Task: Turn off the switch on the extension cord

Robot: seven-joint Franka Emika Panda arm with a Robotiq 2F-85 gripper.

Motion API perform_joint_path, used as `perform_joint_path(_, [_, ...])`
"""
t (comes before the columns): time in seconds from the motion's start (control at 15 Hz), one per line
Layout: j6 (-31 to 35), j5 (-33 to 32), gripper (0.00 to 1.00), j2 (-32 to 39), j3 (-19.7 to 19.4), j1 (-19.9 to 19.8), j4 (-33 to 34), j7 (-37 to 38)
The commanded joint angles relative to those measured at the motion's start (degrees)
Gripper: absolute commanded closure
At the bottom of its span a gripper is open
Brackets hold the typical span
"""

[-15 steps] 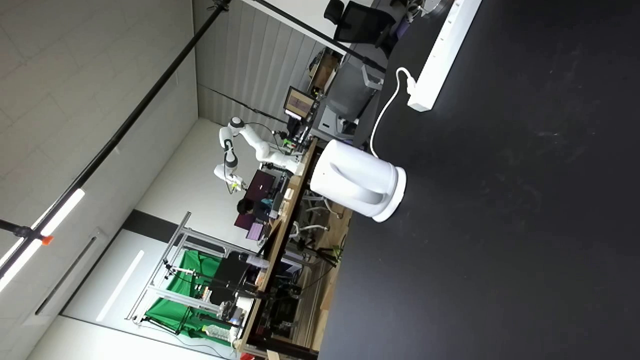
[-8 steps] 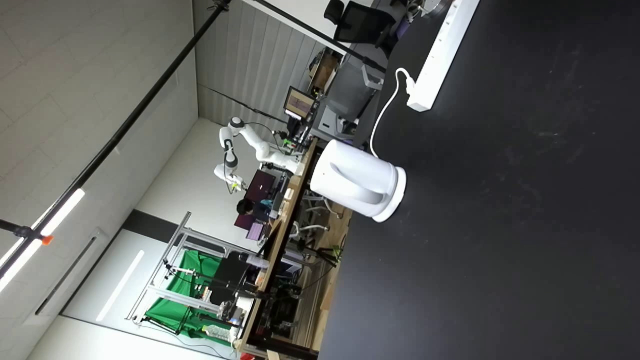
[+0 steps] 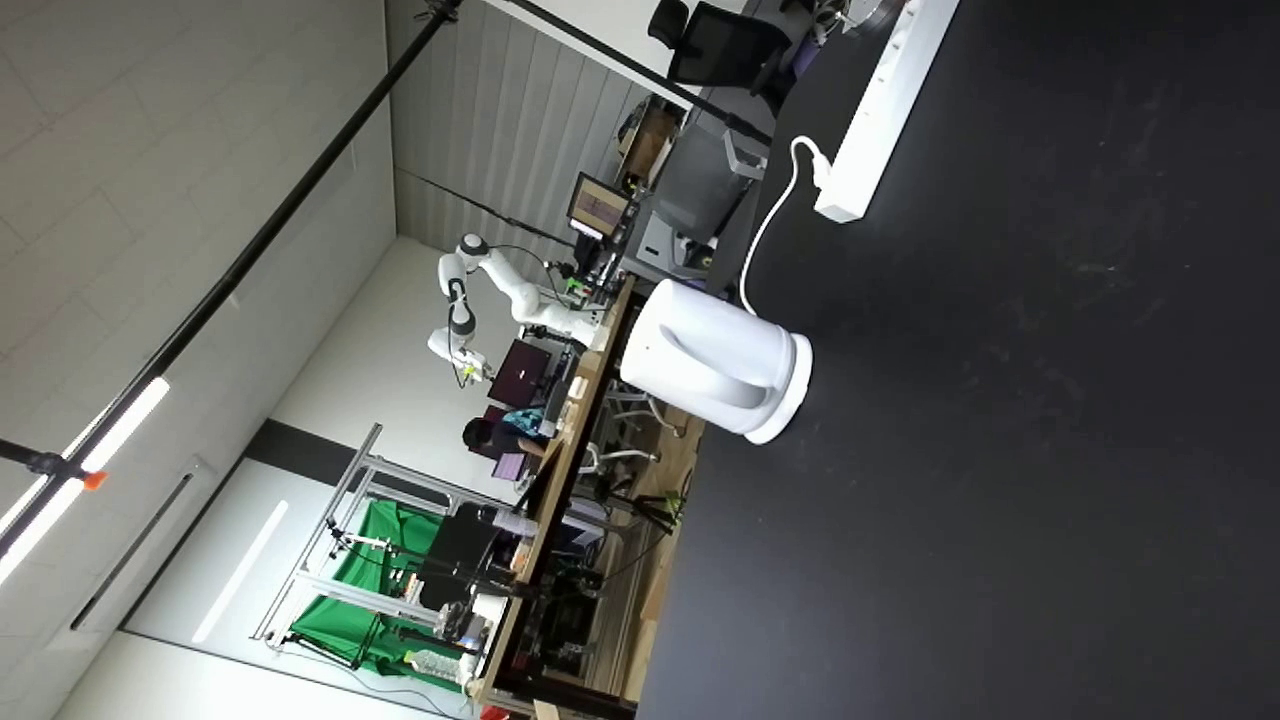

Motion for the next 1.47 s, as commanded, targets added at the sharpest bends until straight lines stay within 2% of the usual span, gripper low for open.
perform_joint_path(0.0, [5.22, -2.64, 1.00, 2.37, -0.95, 0.87, -2.95, 1.24])
perform_joint_path(0.33, [-6.02, -1.21, 1.00, 4.28, 1.53, -1.32, 2.24, -1.57])
perform_joint_path(0.87, [-24.64, 3.17, 1.00, 10.36, 1.77, -1.99, 15.39, -4.31])
perform_joint_path(1.2, [-32.63, 5.19, 1.00, 11.55, 1.29, -1.69, 20.36, -5.00])
perform_joint_path(1.4, [-34.80, 5.79, 1.00, 8.41, 1.04, -0.96, 20.10, -3.46])
